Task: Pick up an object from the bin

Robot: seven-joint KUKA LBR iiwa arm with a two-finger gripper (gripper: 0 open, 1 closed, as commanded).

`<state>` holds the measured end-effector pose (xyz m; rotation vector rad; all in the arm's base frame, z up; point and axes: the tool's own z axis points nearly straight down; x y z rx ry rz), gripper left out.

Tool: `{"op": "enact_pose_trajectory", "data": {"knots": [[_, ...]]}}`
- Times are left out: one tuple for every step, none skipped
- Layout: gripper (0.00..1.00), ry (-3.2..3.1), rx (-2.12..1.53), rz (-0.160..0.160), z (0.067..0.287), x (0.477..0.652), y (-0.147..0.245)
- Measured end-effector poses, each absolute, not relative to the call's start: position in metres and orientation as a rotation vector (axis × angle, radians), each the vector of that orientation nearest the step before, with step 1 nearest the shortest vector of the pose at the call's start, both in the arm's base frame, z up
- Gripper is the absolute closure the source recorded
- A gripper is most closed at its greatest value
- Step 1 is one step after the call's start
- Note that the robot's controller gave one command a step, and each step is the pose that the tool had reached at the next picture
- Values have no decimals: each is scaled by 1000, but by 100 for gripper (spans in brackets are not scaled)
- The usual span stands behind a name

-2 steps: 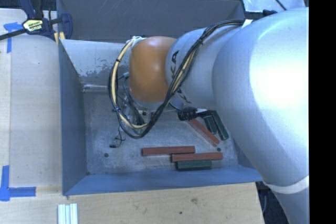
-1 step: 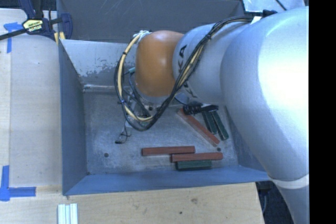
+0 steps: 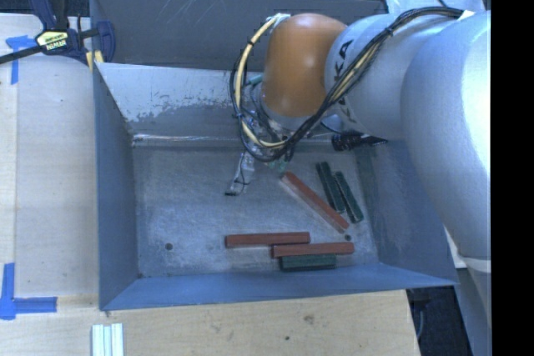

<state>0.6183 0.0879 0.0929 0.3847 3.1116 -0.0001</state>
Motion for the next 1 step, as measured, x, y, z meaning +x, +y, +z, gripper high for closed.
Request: {"op": "enact_pose_trajectory", "data": {"knots": [[100, 3112, 410, 1, 80, 595, 105]]}}
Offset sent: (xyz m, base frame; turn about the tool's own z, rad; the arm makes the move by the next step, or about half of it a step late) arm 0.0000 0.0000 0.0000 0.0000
